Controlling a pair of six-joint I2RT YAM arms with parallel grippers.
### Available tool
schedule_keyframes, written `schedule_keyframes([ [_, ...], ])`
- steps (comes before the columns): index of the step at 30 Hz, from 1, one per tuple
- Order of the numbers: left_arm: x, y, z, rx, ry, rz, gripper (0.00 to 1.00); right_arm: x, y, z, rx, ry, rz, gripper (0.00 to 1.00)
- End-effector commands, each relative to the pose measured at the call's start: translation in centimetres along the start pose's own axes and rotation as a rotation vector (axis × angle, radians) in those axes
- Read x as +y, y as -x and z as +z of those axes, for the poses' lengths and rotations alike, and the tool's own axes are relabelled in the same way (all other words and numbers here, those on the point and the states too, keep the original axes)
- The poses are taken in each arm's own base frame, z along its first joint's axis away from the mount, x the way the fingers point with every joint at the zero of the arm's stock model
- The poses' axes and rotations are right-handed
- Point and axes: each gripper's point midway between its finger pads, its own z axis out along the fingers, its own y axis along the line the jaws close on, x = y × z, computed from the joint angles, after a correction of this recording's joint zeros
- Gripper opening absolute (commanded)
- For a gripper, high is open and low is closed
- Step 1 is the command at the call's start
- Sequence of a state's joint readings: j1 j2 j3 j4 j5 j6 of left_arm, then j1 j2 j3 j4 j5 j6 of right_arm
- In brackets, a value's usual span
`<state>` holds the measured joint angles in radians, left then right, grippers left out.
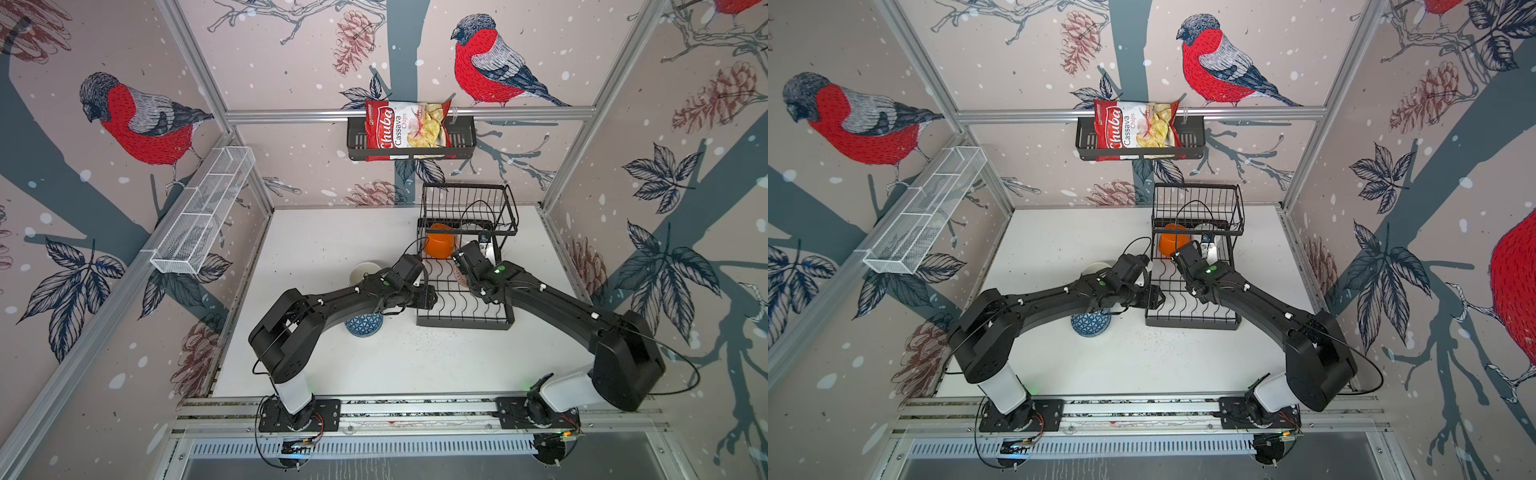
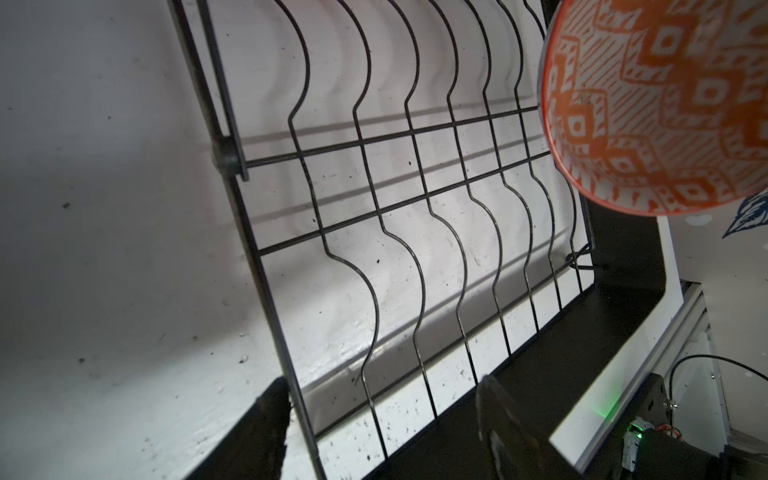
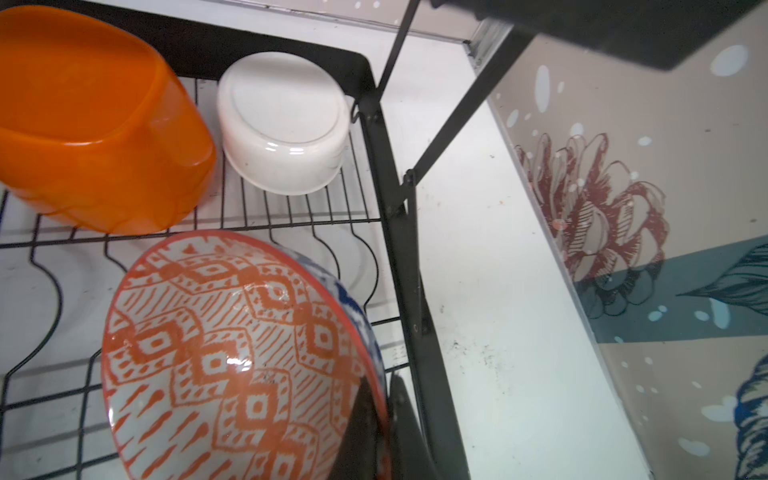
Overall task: Load the bowls into the dish rack
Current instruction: 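Open the left gripper and withdraw it while right gripper holds the bowl, then carry the patterned bowl into the rack beside the white bowl with right gripper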
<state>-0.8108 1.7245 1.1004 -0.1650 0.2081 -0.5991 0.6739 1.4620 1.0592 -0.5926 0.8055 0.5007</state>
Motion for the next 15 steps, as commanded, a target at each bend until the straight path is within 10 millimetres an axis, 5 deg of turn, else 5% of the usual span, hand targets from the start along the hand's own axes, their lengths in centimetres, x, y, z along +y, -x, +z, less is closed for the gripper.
schedule_keyframes([
  [1,-1.6,1.3,-0.5,-0.044,-0.052,0.052,0.71,-1.6,0.8,0.2,-0.056,-0.107,0.028,0.00],
  [15,2.1,3.5,-4.3,-0.161,0.098,0.038,0.76,-2.5,0.4,1.7,-0.083,-0.298,-0.087,0.00],
])
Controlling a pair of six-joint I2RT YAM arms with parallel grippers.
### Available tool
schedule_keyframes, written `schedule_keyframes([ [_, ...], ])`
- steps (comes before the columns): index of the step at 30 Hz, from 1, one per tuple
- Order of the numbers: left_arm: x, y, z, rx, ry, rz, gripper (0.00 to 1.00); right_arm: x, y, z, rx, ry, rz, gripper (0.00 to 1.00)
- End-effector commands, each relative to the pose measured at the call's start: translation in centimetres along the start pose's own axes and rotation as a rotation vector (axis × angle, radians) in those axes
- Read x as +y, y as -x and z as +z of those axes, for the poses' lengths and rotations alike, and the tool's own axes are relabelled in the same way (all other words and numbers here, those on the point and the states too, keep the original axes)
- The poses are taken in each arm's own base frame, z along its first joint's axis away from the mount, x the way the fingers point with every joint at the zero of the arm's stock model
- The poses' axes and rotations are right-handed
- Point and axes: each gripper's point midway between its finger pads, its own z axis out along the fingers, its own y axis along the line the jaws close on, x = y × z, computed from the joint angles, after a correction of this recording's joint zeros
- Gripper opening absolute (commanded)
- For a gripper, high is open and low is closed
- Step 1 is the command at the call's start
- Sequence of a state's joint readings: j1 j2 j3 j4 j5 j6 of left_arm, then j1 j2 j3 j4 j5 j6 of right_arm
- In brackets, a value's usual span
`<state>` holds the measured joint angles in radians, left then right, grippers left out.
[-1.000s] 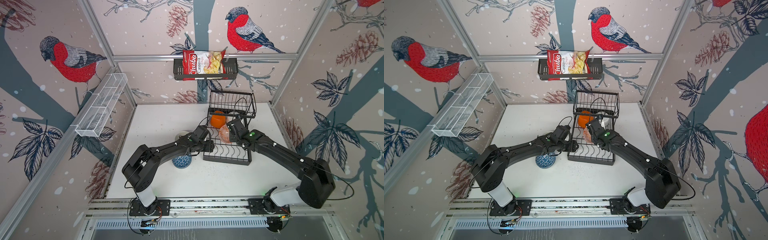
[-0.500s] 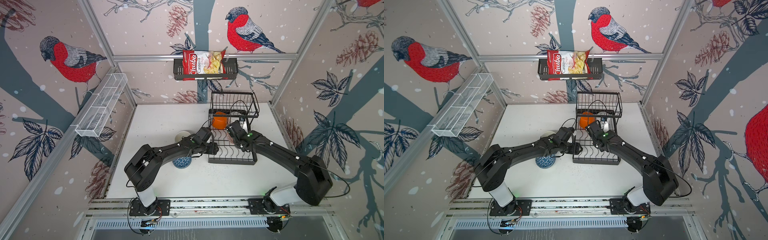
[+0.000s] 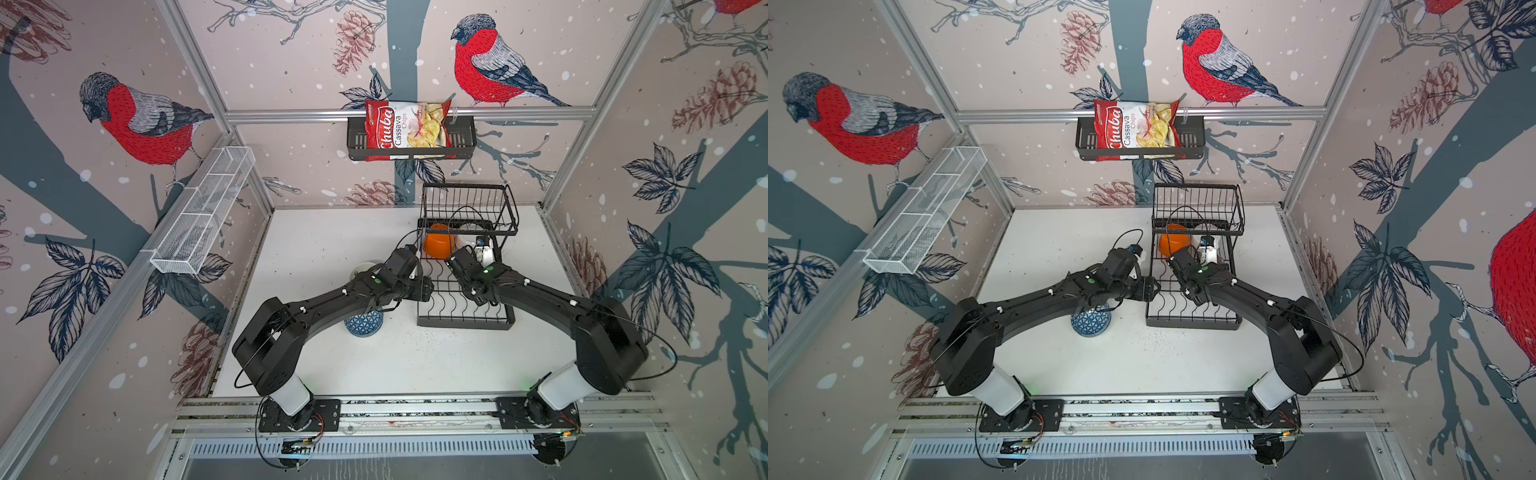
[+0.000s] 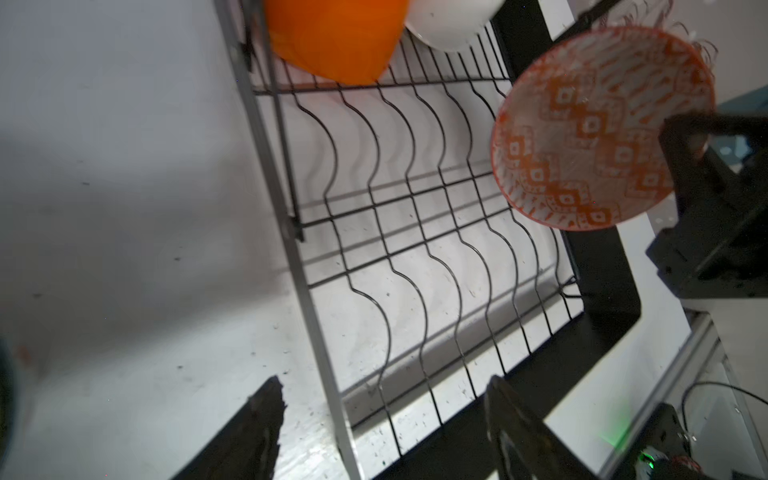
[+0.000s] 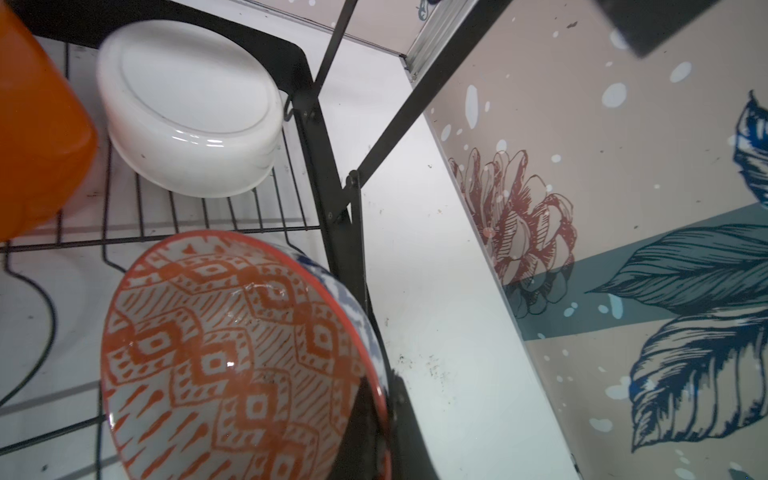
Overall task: Load the bowls into the dish rack
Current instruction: 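Carry the patterned bowl into the rack beside the white bowl with right gripper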
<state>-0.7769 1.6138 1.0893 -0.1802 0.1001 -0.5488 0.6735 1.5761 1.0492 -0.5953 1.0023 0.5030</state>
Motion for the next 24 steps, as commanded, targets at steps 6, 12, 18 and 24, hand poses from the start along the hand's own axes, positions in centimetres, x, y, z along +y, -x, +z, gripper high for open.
schedule_keyframes([
  [6,3.4,1.2,-1.8,-0.061,0.054,-0.041,0.76,-1.6,1.8,0.1,-0.069,-0.167,-0.029,0.00],
  [12,5.3,1.7,-3.3,-0.101,0.073,-0.074,0.76,-1.2,2.2,0.4,-0.080,-0.178,-0.045,0.00],
  [18,7.1,2.0,-4.5,-0.137,0.124,-0.101,0.76,-0.5,2.2,1.1,-0.084,-0.194,-0.071,0.00],
  [24,8.3,2.1,-5.4,-0.160,0.175,-0.109,0.77,-0.1,2.1,1.7,-0.085,-0.228,-0.104,0.00],
])
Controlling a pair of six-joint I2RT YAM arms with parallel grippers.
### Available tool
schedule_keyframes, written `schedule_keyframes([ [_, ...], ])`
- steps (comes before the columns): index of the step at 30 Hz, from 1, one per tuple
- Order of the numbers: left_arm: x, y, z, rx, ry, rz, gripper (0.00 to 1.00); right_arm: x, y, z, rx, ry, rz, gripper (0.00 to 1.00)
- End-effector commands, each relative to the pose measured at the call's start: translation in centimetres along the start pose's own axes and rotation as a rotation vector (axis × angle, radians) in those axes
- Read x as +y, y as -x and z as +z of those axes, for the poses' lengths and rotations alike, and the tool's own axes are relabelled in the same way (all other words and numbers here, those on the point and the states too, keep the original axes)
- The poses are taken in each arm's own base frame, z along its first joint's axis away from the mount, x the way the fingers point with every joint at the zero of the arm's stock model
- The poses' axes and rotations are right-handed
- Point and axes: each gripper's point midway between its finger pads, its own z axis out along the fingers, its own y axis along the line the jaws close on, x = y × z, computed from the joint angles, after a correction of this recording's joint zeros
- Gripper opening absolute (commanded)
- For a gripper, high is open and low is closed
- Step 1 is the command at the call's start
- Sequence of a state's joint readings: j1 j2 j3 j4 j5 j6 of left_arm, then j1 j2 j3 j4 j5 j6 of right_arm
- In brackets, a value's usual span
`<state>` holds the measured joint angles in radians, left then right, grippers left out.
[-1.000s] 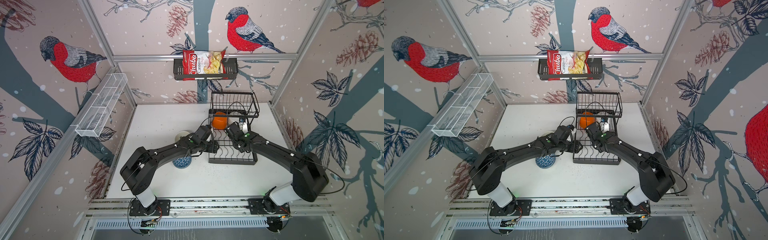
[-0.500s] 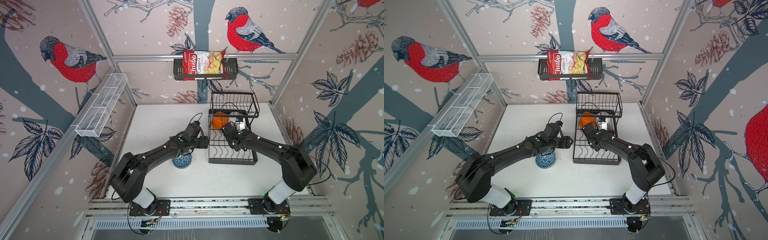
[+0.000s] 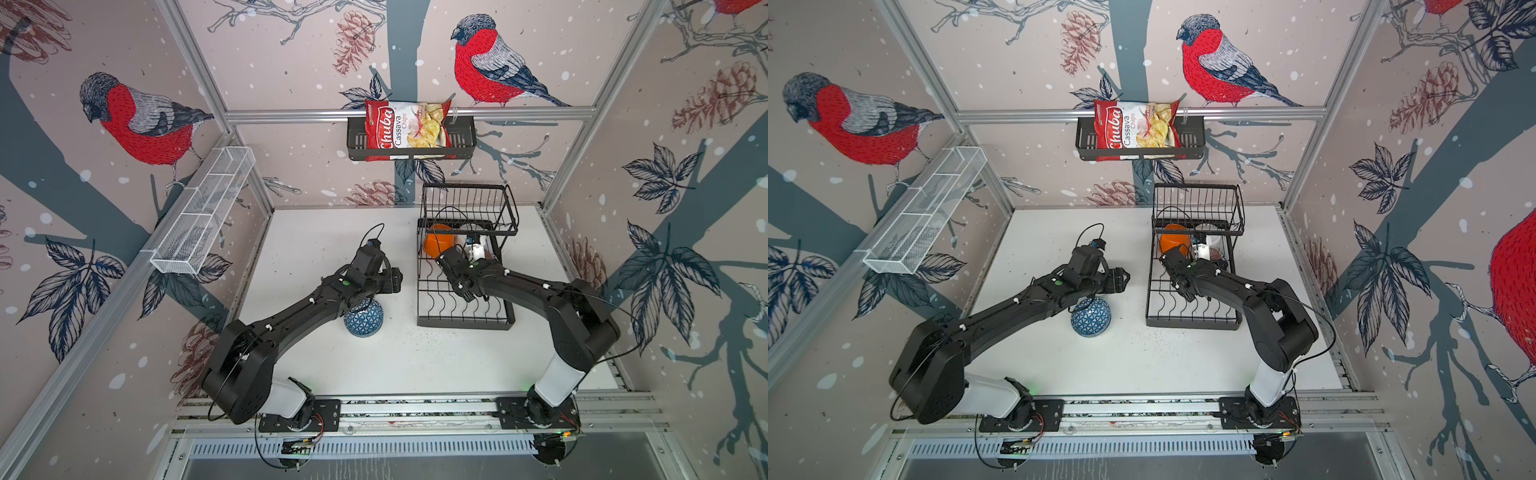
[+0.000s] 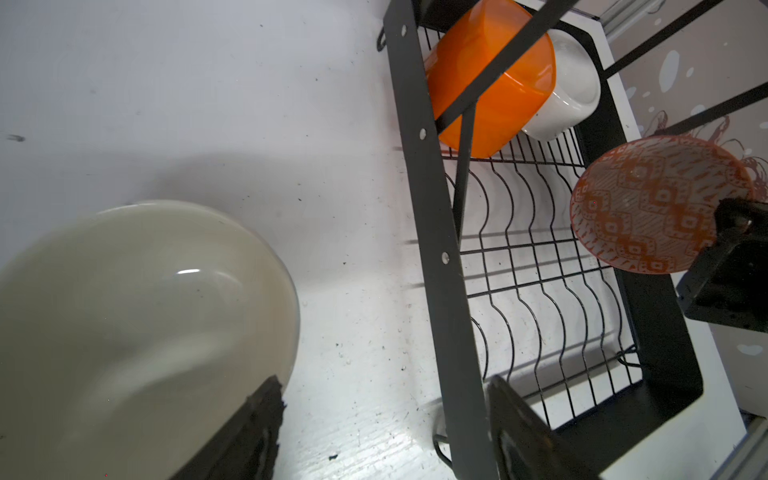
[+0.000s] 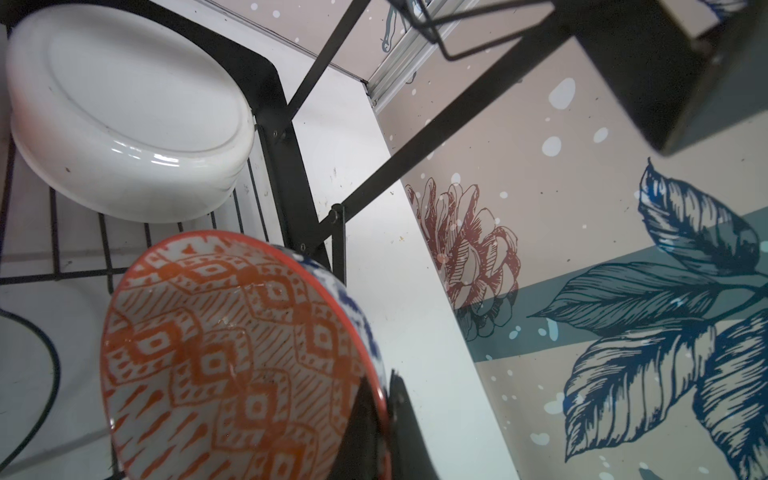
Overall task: Load the bowls into the dish rack
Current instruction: 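Carry the patterned bowl into the rack beside the white bowl with right gripper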
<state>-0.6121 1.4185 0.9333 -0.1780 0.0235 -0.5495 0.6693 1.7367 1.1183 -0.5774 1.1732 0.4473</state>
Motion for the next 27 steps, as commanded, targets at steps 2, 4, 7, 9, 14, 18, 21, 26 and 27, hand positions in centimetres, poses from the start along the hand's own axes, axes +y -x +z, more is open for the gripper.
schedule_keyframes([
  [2,1.1,0.4,-0.5,-0.026,0.046,0.002,0.77,-0.7,0.9,0.1,-0.037,-0.070,0.008,0.00],
  [4,1.4,0.4,-0.7,-0.033,0.057,0.000,0.78,-0.7,1.0,0.2,-0.040,-0.085,0.000,0.00],
  [7,1.8,0.5,-1.0,-0.041,0.064,-0.006,0.78,-0.6,1.2,0.3,-0.044,-0.107,-0.023,0.00],
  [9,2.1,0.6,-1.1,-0.046,0.069,-0.011,0.78,-0.6,1.2,0.3,-0.045,-0.122,-0.037,0.00],
  [14,2.6,0.7,-1.4,-0.057,0.075,-0.017,0.78,-0.7,1.5,0.3,-0.051,-0.151,-0.059,0.00],
  [18,3.0,0.7,-1.5,-0.061,0.080,-0.021,0.78,-0.7,1.7,0.4,-0.056,-0.158,-0.059,0.00],
  [21,3.3,0.6,-1.5,-0.061,0.085,-0.024,0.78,-0.6,1.8,0.5,-0.057,-0.166,-0.059,0.00],
  [26,3.6,0.3,-1.4,-0.055,0.090,-0.025,0.78,0.1,1.4,0.8,-0.054,-0.177,-0.056,0.00],
  [27,3.6,0.2,-1.4,-0.053,0.089,-0.025,0.78,0.2,1.4,0.9,-0.054,-0.177,-0.049,0.00],
])
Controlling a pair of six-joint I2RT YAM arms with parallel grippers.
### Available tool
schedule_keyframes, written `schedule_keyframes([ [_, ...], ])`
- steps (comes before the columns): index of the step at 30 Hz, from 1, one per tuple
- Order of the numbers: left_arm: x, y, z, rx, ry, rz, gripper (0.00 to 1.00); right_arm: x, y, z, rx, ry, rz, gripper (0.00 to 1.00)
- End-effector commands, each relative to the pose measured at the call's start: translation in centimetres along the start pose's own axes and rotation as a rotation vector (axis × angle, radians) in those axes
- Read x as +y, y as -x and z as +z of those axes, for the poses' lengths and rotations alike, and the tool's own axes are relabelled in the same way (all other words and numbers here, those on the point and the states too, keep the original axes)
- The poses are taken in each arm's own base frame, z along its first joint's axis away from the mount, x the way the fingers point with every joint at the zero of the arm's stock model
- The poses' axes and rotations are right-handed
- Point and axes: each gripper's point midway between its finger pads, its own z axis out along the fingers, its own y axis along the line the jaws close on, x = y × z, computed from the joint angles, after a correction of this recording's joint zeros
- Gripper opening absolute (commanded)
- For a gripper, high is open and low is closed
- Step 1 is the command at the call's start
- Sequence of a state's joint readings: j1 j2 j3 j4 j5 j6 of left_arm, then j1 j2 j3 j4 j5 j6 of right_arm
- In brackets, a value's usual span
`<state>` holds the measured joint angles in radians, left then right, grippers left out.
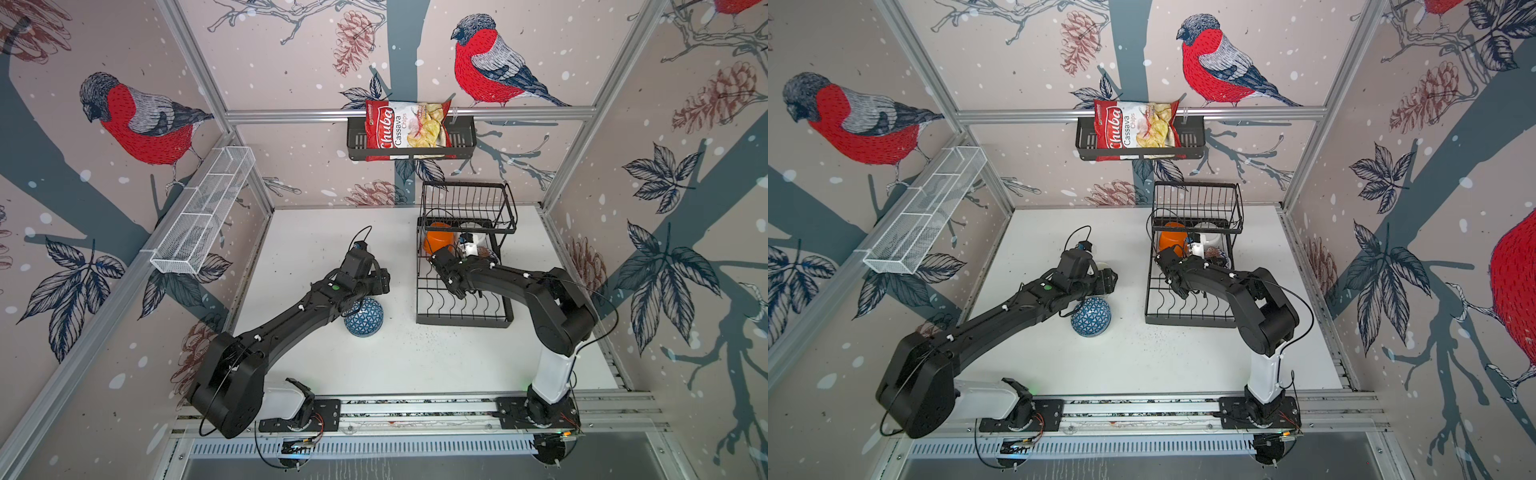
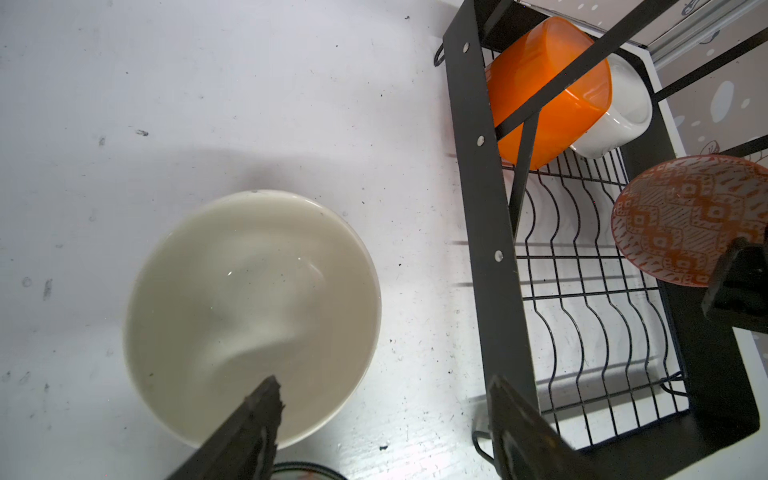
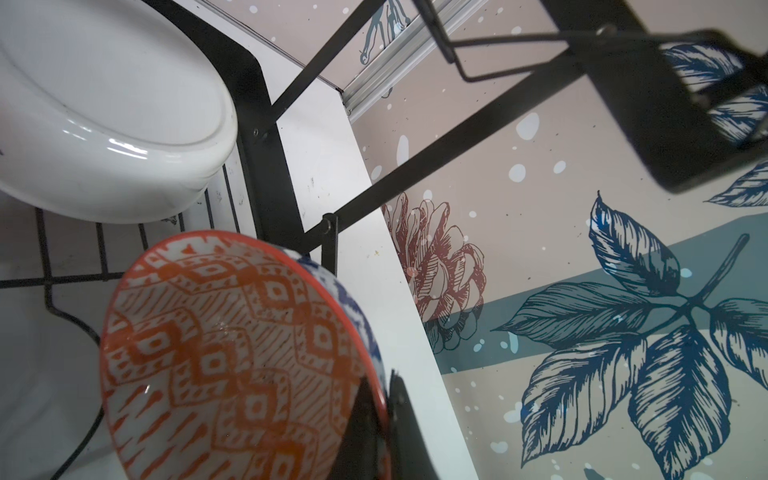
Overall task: Load the bowls into the dish rack
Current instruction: 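Carry the patterned bowl into the rack beside the white bowl with right gripper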
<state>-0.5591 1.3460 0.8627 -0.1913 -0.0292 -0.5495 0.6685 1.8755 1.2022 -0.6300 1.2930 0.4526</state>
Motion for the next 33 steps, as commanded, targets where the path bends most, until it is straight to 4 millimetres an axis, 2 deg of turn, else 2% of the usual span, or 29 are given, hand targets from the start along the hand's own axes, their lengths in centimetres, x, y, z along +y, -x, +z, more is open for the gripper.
schedule_keyframes([
  [1,0.2,0.3,0.0,-0.015,0.006,0.010,0.78,-0.7,0.7,0.0,-0.031,-0.058,0.052,0.00],
  [11,0.5,0.0,0.1,-0.004,0.012,0.007,0.78,0.0,0.8,0.5,-0.028,-0.073,0.090,0.00],
  [21,0.6,-0.2,0.3,0.005,0.016,0.002,0.78,-0.8,1.0,0.8,-0.043,-0.146,0.106,0.00],
  [33,0.9,-0.4,0.4,0.012,0.028,0.006,0.78,1.6,0.5,1.1,-0.027,-0.080,0.093,0.00],
])
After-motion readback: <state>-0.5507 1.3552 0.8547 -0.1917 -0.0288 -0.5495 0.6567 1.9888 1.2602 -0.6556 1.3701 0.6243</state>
